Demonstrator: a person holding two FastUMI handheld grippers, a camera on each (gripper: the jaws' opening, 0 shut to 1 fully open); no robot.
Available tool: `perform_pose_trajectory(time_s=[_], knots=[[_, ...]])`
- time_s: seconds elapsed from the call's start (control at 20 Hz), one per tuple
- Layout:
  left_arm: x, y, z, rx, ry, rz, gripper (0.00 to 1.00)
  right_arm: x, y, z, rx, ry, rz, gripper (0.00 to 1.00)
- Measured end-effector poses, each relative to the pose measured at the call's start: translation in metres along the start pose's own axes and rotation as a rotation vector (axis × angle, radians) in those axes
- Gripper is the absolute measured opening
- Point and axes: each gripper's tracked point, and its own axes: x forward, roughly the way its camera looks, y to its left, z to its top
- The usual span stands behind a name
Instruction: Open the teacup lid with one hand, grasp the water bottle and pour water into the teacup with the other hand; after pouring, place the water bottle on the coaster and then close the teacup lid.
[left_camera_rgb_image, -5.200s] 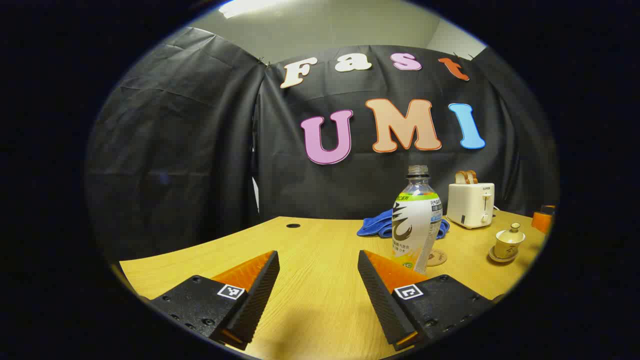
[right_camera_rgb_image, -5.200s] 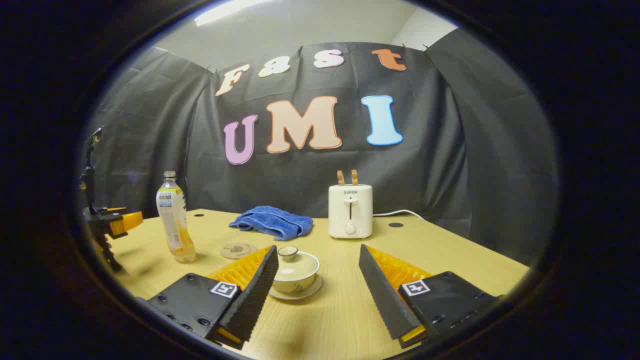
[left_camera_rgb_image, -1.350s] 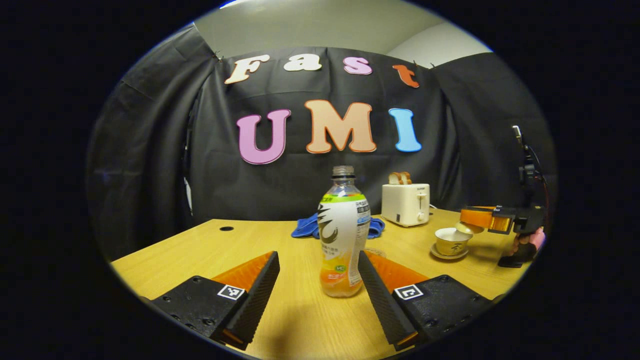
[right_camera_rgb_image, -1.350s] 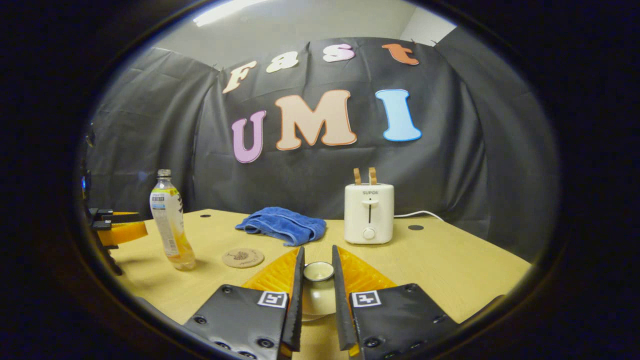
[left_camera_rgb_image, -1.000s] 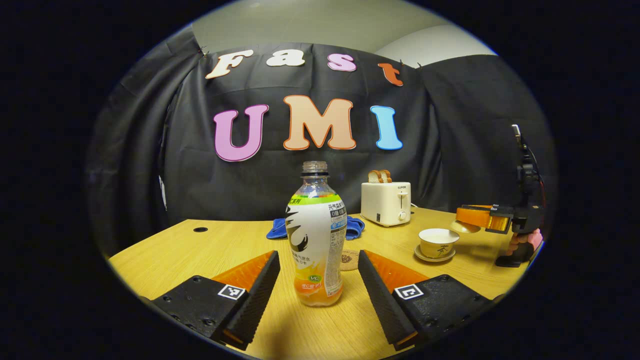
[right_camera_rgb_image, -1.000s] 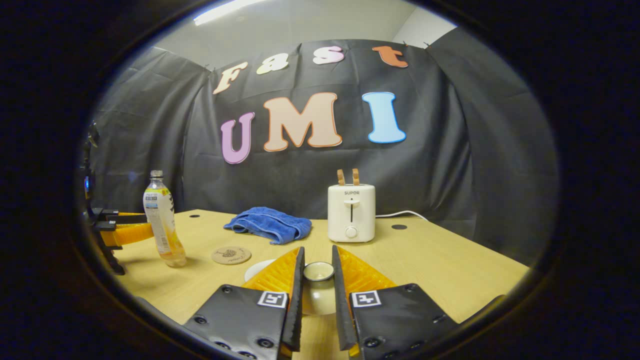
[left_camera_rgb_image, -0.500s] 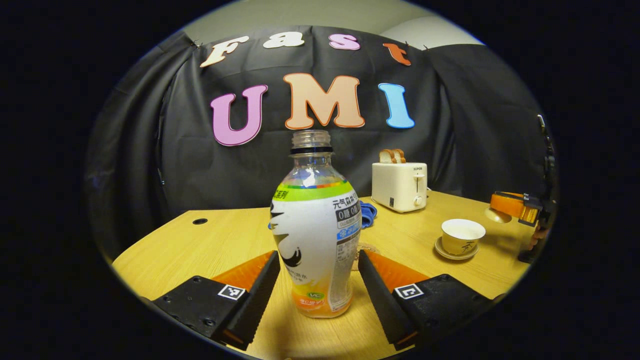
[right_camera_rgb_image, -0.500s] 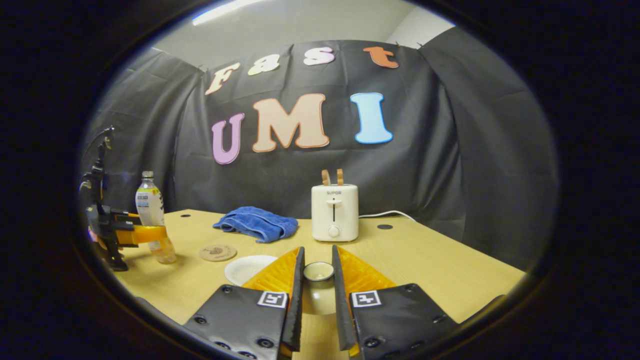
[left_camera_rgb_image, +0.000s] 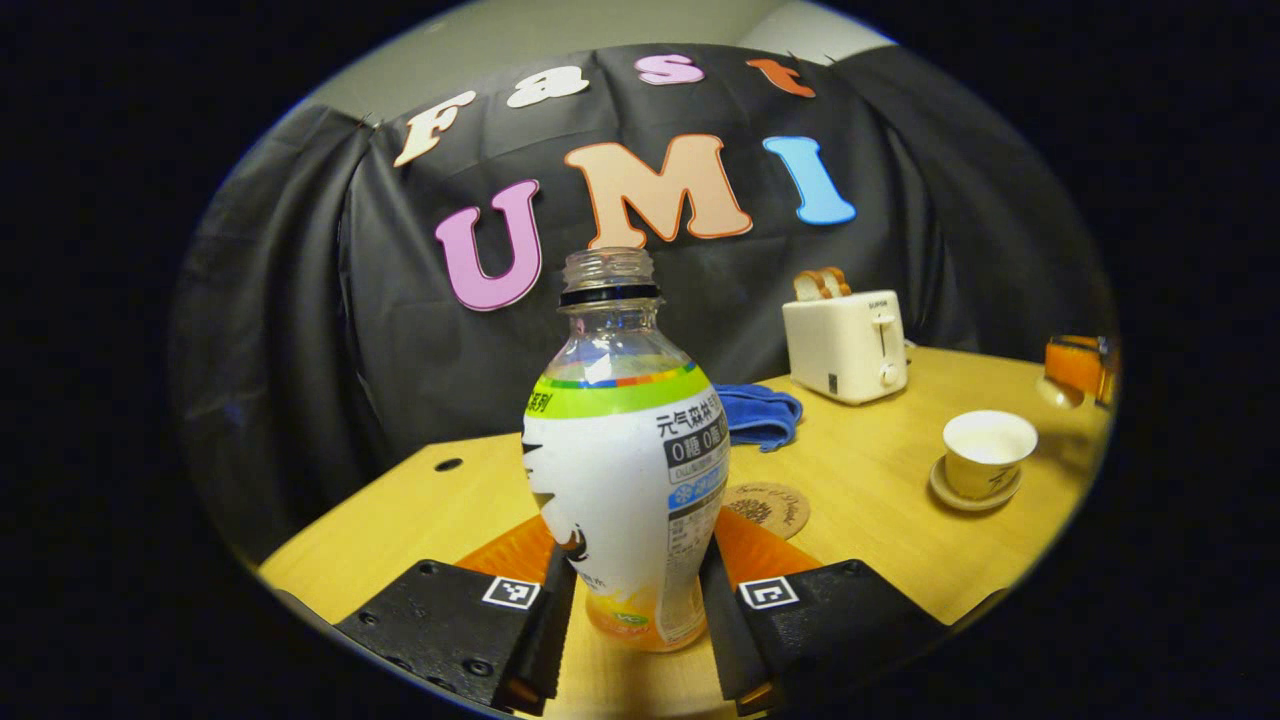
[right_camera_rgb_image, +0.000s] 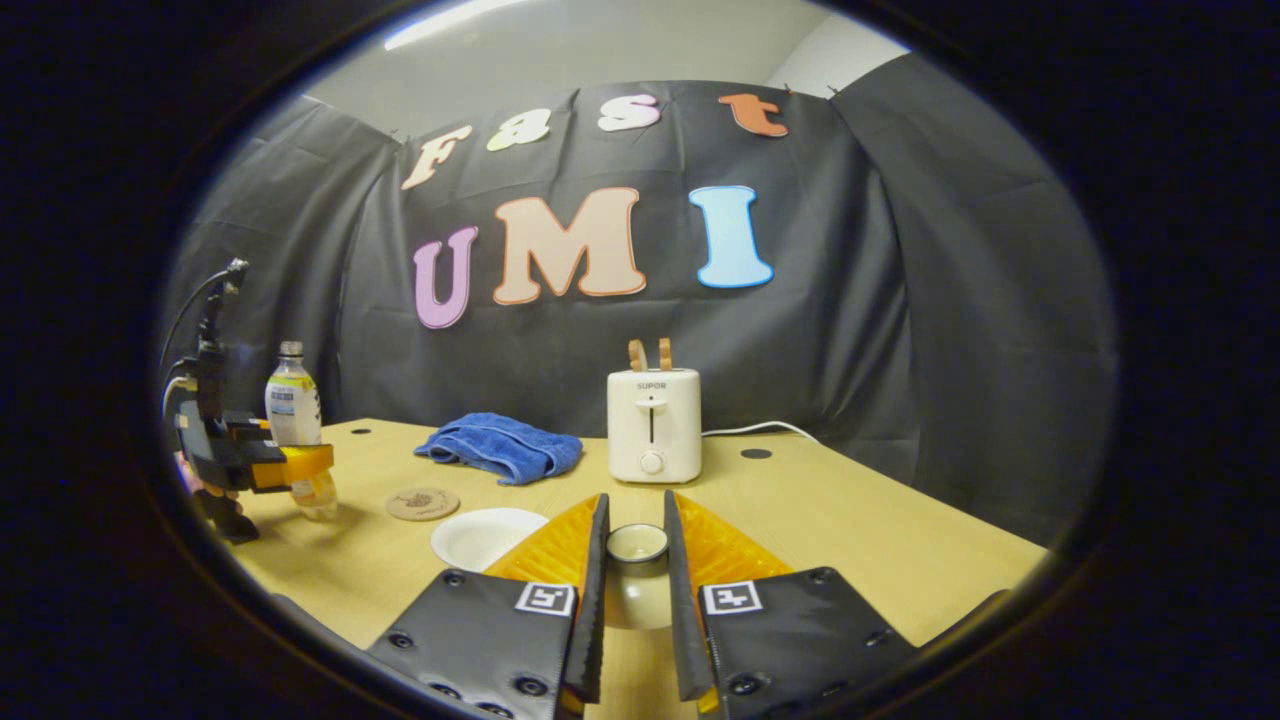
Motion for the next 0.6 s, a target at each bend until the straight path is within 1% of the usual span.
perform_pose_trajectory(time_s=[0.1,0.2,0.25,0.3,0.4,0.5,0.6], knots=[[0.003,0.001,0.0,0.099,0.02,0.042,0.54,0.001,-0.006,0.0,0.0,0.001,-0.015,0.34],[0.004,0.001,0.005,0.189,0.025,0.076,0.53,0.002,-0.015,0.001,-0.001,0.0,-0.034,0.32],[0.004,0.002,0.011,0.249,0.02,0.097,0.52,0.002,-0.02,0.001,-0.001,-0.001,-0.045,0.32],[0.003,0.004,0.019,0.317,0.01,0.123,0.52,0.002,-0.025,0.001,-0.001,-0.003,-0.054,0.33],[0.003,0.004,0.039,0.466,-0.034,0.16,0.52,0.003,-0.034,0.001,-0.001,-0.003,-0.071,0.32],[0.003,-0.006,0.055,0.608,-0.076,0.164,0.52,0.003,-0.043,0.002,-0.001,-0.003,-0.093,0.33],[0.003,-0.019,0.062,0.723,-0.097,0.141,0.52,0.003,-0.051,0.002,-0.001,-0.004,-0.109,0.32]])
